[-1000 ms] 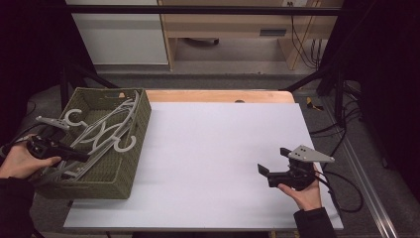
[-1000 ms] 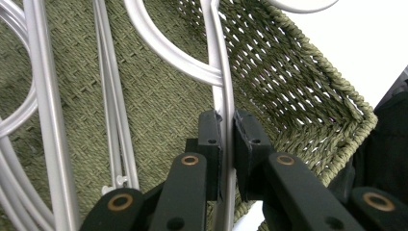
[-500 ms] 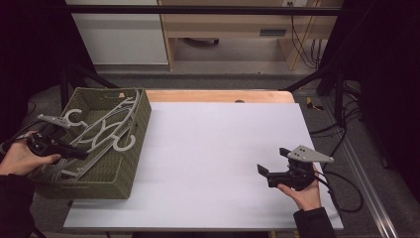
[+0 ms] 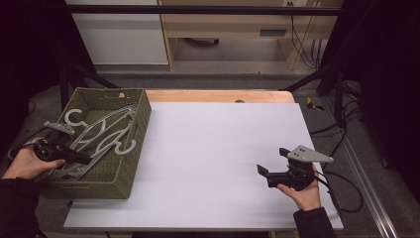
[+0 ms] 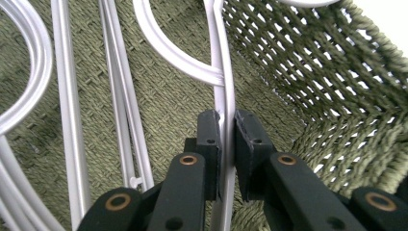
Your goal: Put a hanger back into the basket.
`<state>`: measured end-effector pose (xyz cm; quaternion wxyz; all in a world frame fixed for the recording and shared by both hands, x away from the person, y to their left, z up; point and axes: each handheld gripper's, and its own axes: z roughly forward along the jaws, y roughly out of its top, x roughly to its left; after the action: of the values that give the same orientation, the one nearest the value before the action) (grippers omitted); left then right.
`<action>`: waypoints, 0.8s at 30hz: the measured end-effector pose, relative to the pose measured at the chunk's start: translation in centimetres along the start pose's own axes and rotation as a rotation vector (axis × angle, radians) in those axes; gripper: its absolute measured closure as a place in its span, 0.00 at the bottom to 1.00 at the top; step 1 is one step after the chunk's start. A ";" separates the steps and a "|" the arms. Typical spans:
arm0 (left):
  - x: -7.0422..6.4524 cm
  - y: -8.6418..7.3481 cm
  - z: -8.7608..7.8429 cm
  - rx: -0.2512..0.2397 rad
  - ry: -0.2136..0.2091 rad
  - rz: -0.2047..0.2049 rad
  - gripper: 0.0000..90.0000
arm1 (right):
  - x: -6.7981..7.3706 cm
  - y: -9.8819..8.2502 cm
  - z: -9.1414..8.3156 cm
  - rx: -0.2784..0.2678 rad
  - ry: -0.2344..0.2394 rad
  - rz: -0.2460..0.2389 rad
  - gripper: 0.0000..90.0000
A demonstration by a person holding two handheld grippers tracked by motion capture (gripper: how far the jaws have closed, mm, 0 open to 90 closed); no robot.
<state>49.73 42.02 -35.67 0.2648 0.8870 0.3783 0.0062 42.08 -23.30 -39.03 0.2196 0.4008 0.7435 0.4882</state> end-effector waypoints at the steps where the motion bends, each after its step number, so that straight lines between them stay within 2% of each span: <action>1: 0.0 -0.1 0.0 -0.009 -0.002 -0.004 0.90 | 0.0 0.0 0.0 0.000 0.001 0.001 0.03; 5: -0.3 -0.5 0.1 -0.037 0.023 -0.002 0.90 | 0.0 0.0 0.0 -0.002 -0.001 0.004 0.03; 9: -1.0 -0.5 0.5 -0.029 0.063 0.025 0.83 | 0.0 0.0 0.0 -0.003 0.001 0.003 0.03; 11: -1.4 -0.2 0.8 -0.027 0.094 0.047 0.79 | 0.1 0.0 0.1 -0.003 0.001 0.004 0.03; 13: -1.9 0.2 1.1 -0.054 0.137 0.056 0.73 | 0.1 0.0 0.1 -0.002 0.001 0.005 0.03; 14: -2.1 0.4 1.3 -0.050 0.152 0.078 0.72 | 0.1 0.0 0.1 0.000 0.002 0.001 0.03; 15: -2.3 0.7 1.6 -0.058 0.154 0.075 0.72 | 0.1 0.0 0.1 0.000 0.002 0.003 0.03; 16: -2.6 1.1 2.0 -0.059 0.174 0.083 0.72 | 0.1 0.0 0.1 0.002 0.002 0.001 0.03; 17: -2.7 1.3 2.2 -0.056 0.176 0.084 0.75 | 0.1 0.0 0.1 -0.003 0.001 0.004 0.03; 21: -2.9 2.0 3.3 -0.034 0.233 0.094 0.74 | 0.0 0.0 -0.1 -0.005 0.000 0.002 0.03; 23: -2.8 2.1 3.7 -0.024 0.237 0.092 0.74 | 0.0 0.1 -0.1 -0.008 0.001 0.006 0.03; 24: -2.8 2.1 3.8 -0.039 0.243 0.086 0.74 | 0.0 0.1 -0.1 -0.008 0.001 0.006 0.03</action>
<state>49.91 37.12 -37.41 0.2338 0.8898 0.3689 0.1324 42.02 -23.35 -38.93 0.2196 0.4020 0.7403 0.4921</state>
